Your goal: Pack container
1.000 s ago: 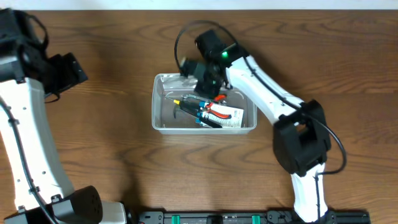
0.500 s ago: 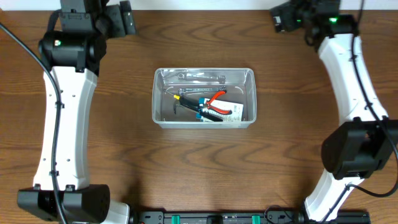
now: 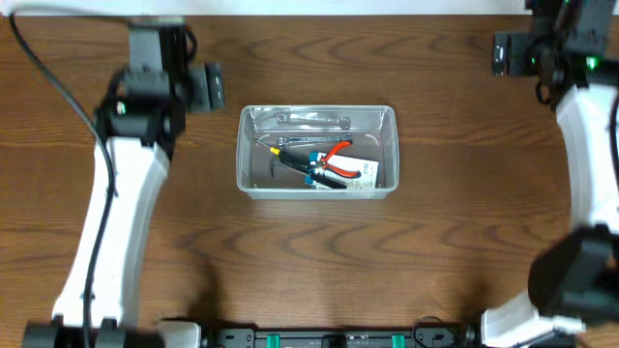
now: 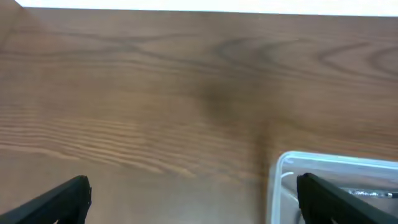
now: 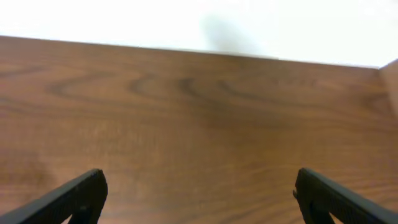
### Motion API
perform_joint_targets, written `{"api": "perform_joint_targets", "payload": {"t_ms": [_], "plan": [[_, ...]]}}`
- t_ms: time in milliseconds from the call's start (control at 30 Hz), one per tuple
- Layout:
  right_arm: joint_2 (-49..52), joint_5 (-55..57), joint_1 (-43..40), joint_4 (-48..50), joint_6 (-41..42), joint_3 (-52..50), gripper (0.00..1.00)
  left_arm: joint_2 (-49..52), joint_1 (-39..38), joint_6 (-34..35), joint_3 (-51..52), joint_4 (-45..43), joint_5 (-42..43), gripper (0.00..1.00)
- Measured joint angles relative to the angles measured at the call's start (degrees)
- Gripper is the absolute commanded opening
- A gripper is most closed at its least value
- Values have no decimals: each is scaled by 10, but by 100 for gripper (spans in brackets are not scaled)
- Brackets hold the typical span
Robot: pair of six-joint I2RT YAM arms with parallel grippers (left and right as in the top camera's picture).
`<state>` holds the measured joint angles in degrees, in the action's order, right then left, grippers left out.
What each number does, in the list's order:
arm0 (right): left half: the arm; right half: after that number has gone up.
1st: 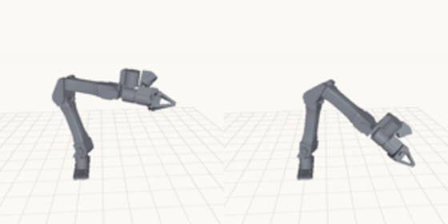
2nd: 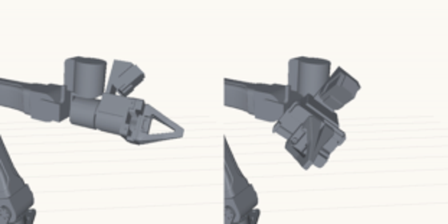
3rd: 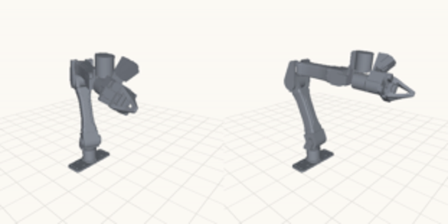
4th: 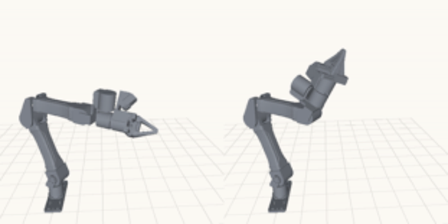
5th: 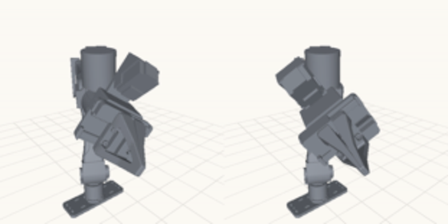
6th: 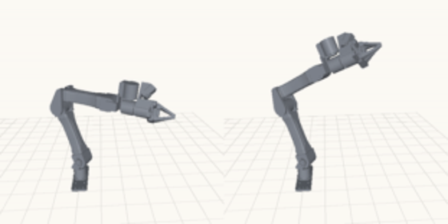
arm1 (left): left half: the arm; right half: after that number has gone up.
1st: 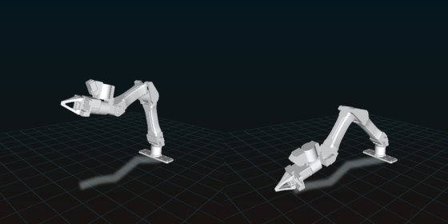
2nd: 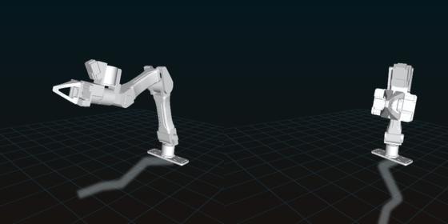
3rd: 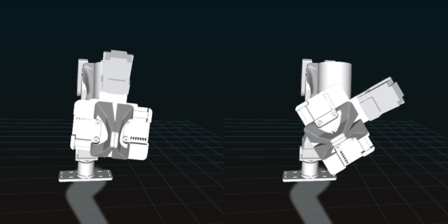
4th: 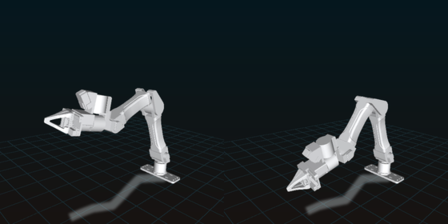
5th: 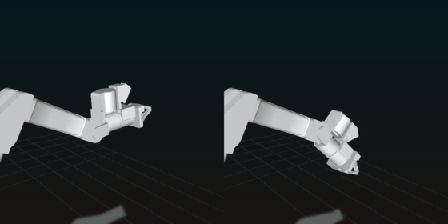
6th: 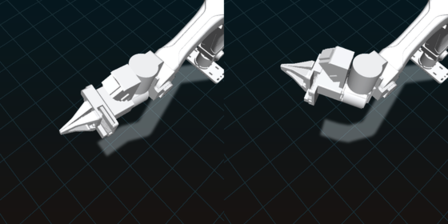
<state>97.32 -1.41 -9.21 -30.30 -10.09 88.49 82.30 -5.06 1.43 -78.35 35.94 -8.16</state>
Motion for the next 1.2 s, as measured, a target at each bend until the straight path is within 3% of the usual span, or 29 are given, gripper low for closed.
{"api": "perform_joint_targets", "payload": {"t_ms": [267, 467, 567, 833, 1200], "plan": [[-253, 28, 28, 169, 18, -355, 99, -316, -48, -31, 349, -189, -8, 98], [-387, 42, 85, 257, 22, -554, 99, -563, -56, -56, 539, -215, -11, 98], [-421, 71, 115, 273, 22, -617, 99, -630, -56, -60, 576, -225, -11, 98], [-424, 152, 143, 279, 42, -661, 99, -669, -56, -62, 577, -239, -11, 98], [-424, 167, 143, 276, 114, -661, 99, -669, -56, -62, 577, -218, -11, 98]]}}
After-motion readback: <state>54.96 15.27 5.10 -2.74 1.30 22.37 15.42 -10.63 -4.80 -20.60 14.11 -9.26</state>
